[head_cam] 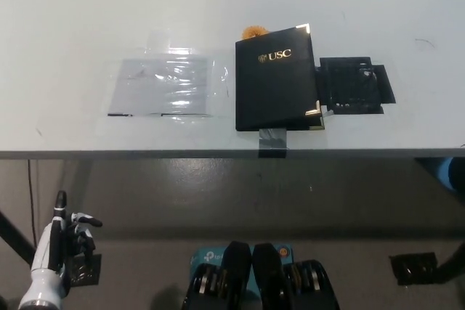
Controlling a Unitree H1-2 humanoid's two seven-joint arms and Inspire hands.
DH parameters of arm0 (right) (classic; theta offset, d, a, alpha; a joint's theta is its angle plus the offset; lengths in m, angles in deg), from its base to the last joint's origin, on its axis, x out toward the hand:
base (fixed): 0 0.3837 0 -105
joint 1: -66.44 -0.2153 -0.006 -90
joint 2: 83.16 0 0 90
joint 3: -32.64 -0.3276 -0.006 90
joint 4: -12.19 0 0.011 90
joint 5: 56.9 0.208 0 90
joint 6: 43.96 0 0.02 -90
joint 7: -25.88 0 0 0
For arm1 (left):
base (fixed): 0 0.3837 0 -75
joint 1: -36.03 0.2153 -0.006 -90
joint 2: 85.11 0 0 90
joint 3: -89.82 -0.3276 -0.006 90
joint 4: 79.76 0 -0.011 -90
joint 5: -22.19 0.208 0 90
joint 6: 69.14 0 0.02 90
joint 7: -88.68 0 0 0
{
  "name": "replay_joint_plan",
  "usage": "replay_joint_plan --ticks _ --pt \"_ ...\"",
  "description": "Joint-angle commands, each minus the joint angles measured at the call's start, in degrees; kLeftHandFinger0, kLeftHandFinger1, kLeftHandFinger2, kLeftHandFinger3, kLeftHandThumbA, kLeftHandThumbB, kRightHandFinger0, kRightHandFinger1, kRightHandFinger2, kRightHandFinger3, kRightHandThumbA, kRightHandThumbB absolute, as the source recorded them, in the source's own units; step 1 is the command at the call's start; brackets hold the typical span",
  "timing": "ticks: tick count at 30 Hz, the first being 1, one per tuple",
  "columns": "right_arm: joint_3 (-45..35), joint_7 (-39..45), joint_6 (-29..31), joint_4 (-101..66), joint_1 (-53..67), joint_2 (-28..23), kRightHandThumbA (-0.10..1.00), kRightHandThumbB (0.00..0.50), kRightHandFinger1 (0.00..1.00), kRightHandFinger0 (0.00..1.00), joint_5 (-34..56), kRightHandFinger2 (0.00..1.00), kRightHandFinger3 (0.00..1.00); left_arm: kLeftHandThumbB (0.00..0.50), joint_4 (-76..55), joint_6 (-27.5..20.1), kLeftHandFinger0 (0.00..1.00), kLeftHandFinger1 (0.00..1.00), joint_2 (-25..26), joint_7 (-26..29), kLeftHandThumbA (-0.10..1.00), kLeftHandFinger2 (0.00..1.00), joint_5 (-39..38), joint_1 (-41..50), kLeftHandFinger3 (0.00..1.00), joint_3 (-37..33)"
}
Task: The robot uses its right hand to push the cover of the diary kept in the middle of the desk towards the left to open it
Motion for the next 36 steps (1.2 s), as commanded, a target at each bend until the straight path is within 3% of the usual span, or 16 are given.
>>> replay_joint_plan --ticks 1,6,8,10,11,14,15,17,18,21,23,36 --pt "0.70 -0.55 -5.25 -7.22 -6.70 -1.75 0.67 0.103 0.71 0.68 4.21 0.76 0.84 0.353 -1.77 -0.49 0.13 0.13 0.92 0.37 1.00 0.15 -0.31 -0.27 0.31 0.27" --pt "2.67 -0.86 -7.58 -9.71 -11.27 -1.20 0.70 0.130 0.70 0.66 4.05 0.76 0.84 0.378 -1.81 0.15 0.15 0.14 0.84 0.70 1.00 0.15 -0.25 -0.36 0.32 0.39" --pt "3.80 -0.76 -8.06 -9.88 -12.48 -1.05 0.74 0.117 0.72 0.68 3.69 0.78 0.86 0.383 -1.88 0.39 0.15 0.13 0.68 0.96 1.00 0.14 -0.12 -0.45 0.31 0.48" --pt "4.97 -0.64 -8.30 -8.71 -14.35 -0.48 0.75 0.042 0.74 0.71 3.79 0.81 0.89 0.364 -1.97 0.80 0.17 0.15 0.68 0.80 1.00 0.15 -0.39 -0.48 0.33 0.56" --pt "5.35 -0.66 -8.46 -8.08 -15.00 -0.22 0.76 0.028 0.74 0.72 4.03 0.82 0.90 0.353 -1.97 0.62 0.16 0.14 0.65 0.71 1.00 0.14 -0.48 -0.36 0.33 0.60" --pt "5.58 -0.49 -8.96 -5.13 -16.77 0.53 0.81 0.036 0.79 0.77 5.36 0.88 0.97 0.370 -2.23 0.48 0.14 0.13 0.62 0.54 1.00 0.14 -0.48 -0.11 0.32 0.57" --pt "5.21 -1.00 -10.62 -2.88 -18.51 1.35 0.87 0.107 0.85 0.81 6.87 0.94 1.00 0.383 -2.23 0.72 0.13 0.13 0.63 0.44 1.00 0.14 -0.61 -0.12 0.32 0.58" --pt "4.69 -2.38 -12.44 -0.69 -20.40 2.64 0.95 0.107 0.93 0.87 7.37 0.99 1.00 0.397 -2.29 0.32 0.14 0.14 0.60 0.30 1.00 0.15 -0.65 0.06 0.31 0.51" --pt "4.29 -2.89 -12.92 -0.32 -20.81 3.22 0.94 0.144 0.93 0.87 7.67 0.99 1.00 0.401 -2.32 0.27 0.14 0.14 0.57 0.33 1.00 0.15 -0.64 0.11 0.31 0.50" --pt "3.05 -4.70 -13.53 4.15 -23.75 5.95 1.00 0.173 1.00 0.95 8.52 1.00 1.00 0.400 -1.83 -0.69 0.12 0.13 0.64 0.14 1.00 0.13 -0.53 0.10 0.30 0.27" --pt "2.16 -5.30 -13.54 8.00 -25.67 7.78 1.00 0.172 1.00 1.00 9.45 1.00 1.00 0.411 -1.86 -0.33 0.11 0.12 0.55 0.38 1.00 0.14 -0.42 0.05 0.30 0.28" --pt "-1.82 -9.36 -7.87 26.90 -33.54 15.64 1.00 0.205 1.00 1.00 9.88 1.00 1.00 0.388 -2.36 0.16 0.15 0.15 -0.24 0.75 1.00 0.17 0.18 0.13 0.32 -0.22"
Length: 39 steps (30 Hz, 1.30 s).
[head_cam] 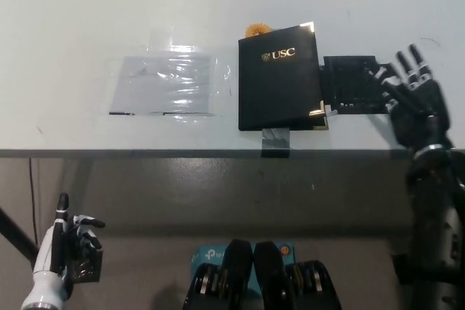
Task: The robot uses its right hand to push the cover of the diary kept in the middle of the desk towards the left to open it
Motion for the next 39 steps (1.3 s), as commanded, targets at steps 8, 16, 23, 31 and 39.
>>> replay_joint_plan --ticks 8,16,23,31,39 --pt "-1.10 -3.20 5.41 5.85 -5.54 4.38 1.00 0.198 1.00 1.00 1.16 1.00 1.00 0.388 -1.81 -0.75 0.18 0.15 0.18 0.68 1.00 0.16 0.00 -0.53 0.31 -0.15" --pt "0.25 -3.26 7.59 8.23 -3.46 7.39 1.00 0.166 1.00 1.00 -0.28 1.00 1.00 0.380 -1.59 -0.84 0.19 0.17 0.22 0.31 1.00 0.18 -0.15 -0.55 0.31 -0.46" --pt "0.73 -3.20 8.86 10.33 -2.81 9.46 1.00 0.166 1.00 1.00 -0.02 1.00 1.00 0.401 -1.98 -0.46 0.20 0.19 0.09 0.27 1.00 0.19 -0.47 -0.45 0.31 -0.48" --pt "1.07 -2.95 10.54 13.19 -2.74 11.48 1.00 0.142 1.00 1.00 0.66 1.00 1.00 0.367 -1.98 0.03 0.21 0.19 0.11 0.85 1.00 0.20 0.33 -0.46 0.32 -0.70" --pt "2.32 -3.50 11.17 12.48 -2.07 14.24 0.99 0.147 1.00 1.00 0.59 1.00 1.00 0.375 -1.70 -0.37 0.20 0.19 -0.18 0.14 1.00 0.19 -0.13 0.06 0.33 -1.33"
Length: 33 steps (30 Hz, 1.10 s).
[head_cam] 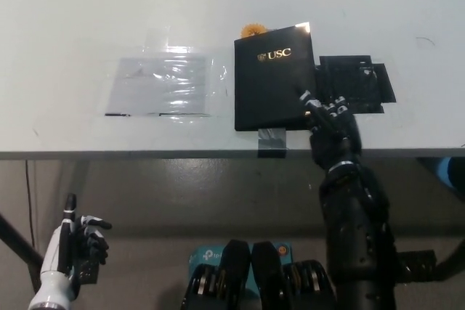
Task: The robot uses its right hand to push the cover of the diary kept in the middle of the desk towards the left to open it
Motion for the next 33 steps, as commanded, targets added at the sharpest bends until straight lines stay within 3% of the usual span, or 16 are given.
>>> replay_joint_plan --ticks 1,3,5,15,16,19,22,27,33 --pt "2.84 -0.47 1.04 0.07 -1.64 3.09 1.00 0.146 1.00 1.00 -0.76 1.00 1.00 0.366 -1.55 -0.01 0.22 0.22 0.57 0.27 1.00 0.21 -0.16 -0.04 0.34 -0.10" --pt "3.63 -0.82 1.06 0.23 -2.60 3.56 1.00 0.139 1.00 1.00 -1.08 1.00 1.00 0.364 -1.31 -0.40 0.22 0.22 0.57 0.24 1.00 0.21 0.07 -0.11 0.34 -0.38" --pt "4.51 -1.29 0.92 -0.15 -3.60 4.14 1.00 0.162 1.00 1.00 -1.22 1.00 1.00 0.345 -0.83 -0.98 0.20 0.19 0.46 0.02 1.00 0.17 -0.19 -0.41 0.33 -0.49" --pt "9.12 -3.67 1.53 0.47 -7.54 5.08 0.98 0.170 1.00 1.00 1.24 1.00 1.00 0.354 -1.27 -0.50 0.14 0.14 0.33 -0.25 1.00 0.14 -0.04 -0.68 0.31 -1.59" --pt "9.92 -3.29 2.15 1.00 -8.36 5.08 0.97 0.176 1.00 1.00 -0.11 1.00 1.00 0.357 -1.36 -0.06 0.19 0.20 0.51 -0.41 1.00 0.18 0.12 -0.65 0.33 -1.87" --pt "10.29 -3.15 2.42 1.18 -9.15 5.06 0.95 0.205 1.00 1.00 -2.10 1.00 1.00 0.358 -1.42 -0.09 0.18 0.19 0.65 -0.57 1.00 0.17 0.10 -0.69 0.32 -2.10" --pt "13.18 -1.83 1.66 1.91 -10.37 3.50 1.00 0.215 1.00 1.00 -5.17 1.00 1.00 0.363 -1.65 0.58 0.20 0.21 0.82 -0.58 1.00 0.18 0.04 -0.82 0.32 -2.27" --pt "19.88 0.44 0.71 2.90 -11.45 0.46 1.00 0.226 1.00 0.98 -10.72 1.00 1.00 0.430 -0.85 0.13 0.21 0.20 1.49 -0.68 1.00 0.17 0.82 -1.70 0.31 -3.21" --pt "29.86 3.77 1.78 7.00 -10.53 -4.13 1.00 0.218 1.00 1.00 -18.08 1.00 1.00 0.412 -0.72 0.09 0.24 0.22 1.48 -0.87 1.00 0.18 -0.14 -2.04 0.30 -3.53"
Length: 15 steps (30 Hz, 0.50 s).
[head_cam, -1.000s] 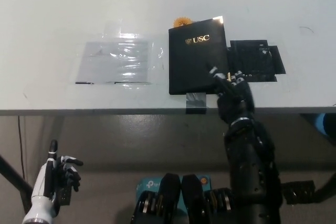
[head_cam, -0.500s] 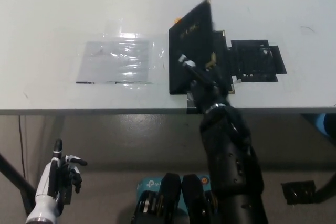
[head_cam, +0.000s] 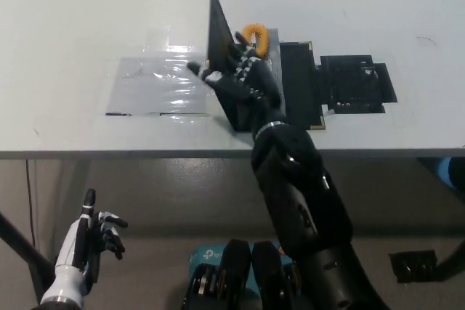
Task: The robot uses its right hand to push the cover of the diary kept in the middle of the desk towards the left to open it
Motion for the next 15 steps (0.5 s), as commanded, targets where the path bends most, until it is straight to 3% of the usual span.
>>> replay_joint_plan --ticks 1,5,7,8,9,10,11,12,13,14,15 --pt "6.78 4.55 1.42 3.01 -2.31 -2.65 1.00 0.213 1.00 1.00 -9.05 1.00 1.00 0.396 -0.91 -0.23 0.22 0.21 0.89 -0.65 1.00 0.18 -0.13 -1.13 0.30 -0.31" --pt "14.55 4.98 3.52 7.20 -1.98 -6.17 1.00 0.241 1.00 1.00 -15.64 1.00 1.00 0.397 -1.39 0.60 0.23 0.23 1.56 -1.07 1.00 0.22 0.20 -1.38 0.35 -0.89" --pt "21.66 5.76 0.97 8.96 -2.44 -9.01 1.00 0.263 1.00 1.00 -21.90 1.00 1.00 0.388 -1.15 -0.15 0.21 0.23 1.57 -1.31 1.00 0.21 0.21 -1.63 0.34 -1.23" --pt "24.39 6.60 1.83 10.15 -2.60 -9.90 1.00 0.268 0.97 0.92 -23.91 0.97 1.00 0.381 -1.15 0.27 0.20 0.22 1.45 -1.11 1.00 0.20 0.15 -1.77 0.33 -1.12" --pt "24.93 6.43 1.73 9.79 -2.42 -10.44 1.00 0.273 0.96 0.90 -23.86 0.96 1.00 0.381 -1.04 0.40 0.20 0.22 1.42 -1.18 1.00 0.20 0.27 -2.08 0.33 -1.37" --pt "28.56 7.18 1.91 11.85 -2.56 -11.02 1.00 0.299 0.44 0.36 -26.77 0.50 0.92 0.381 -0.99 0.04 0.20 0.21 1.44 -1.10 1.00 0.19 0.47 -2.11 0.32 -1.46" --pt "31.74 8.41 1.96 12.94 -2.08 -11.88 1.00 0.322 0.32 0.19 -28.50 0.41 0.97 0.365 -0.99 -0.22 0.20 0.20 1.24 -0.99 1.00 0.16 0.78 -2.28 0.30 -1.83" --pt "31.99 8.29 1.95 12.90 -2.09 -12.00 1.00 0.328 0.28 0.16 -28.36 0.36 0.97 0.365 -0.98 -0.22 0.20 0.20 1.23 -0.99 1.00 0.15 0.80 -2.30 0.30 -1.87" --pt "35.37 8.19 1.44 13.38 -1.68 -12.64 1.00 0.338 0.35 0.19 -31.12 0.44 0.96 0.341 -1.41 -0.17 0.20 0.19 1.03 -1.11 1.00 0.15 0.90 -2.10 0.30 -2.26" --pt "36.90 7.76 1.91 13.91 -1.59 -12.86 1.00 0.348 0.21 0.07 -32.42 0.33 0.98 0.356 -1.26 -0.46 0.22 0.21 1.31 -1.25 1.00 0.15 1.31 -2.17 0.30 -2.67" --pt "38.26 7.78 1.34 14.37 -1.80 -12.93 1.00 0.366 0.21 0.06 -33.42 0.32 1.00 0.366 -1.25 -0.43 0.22 0.21 1.42 -1.16 1.00 0.16 1.65 -2.22 0.32 -2.90"
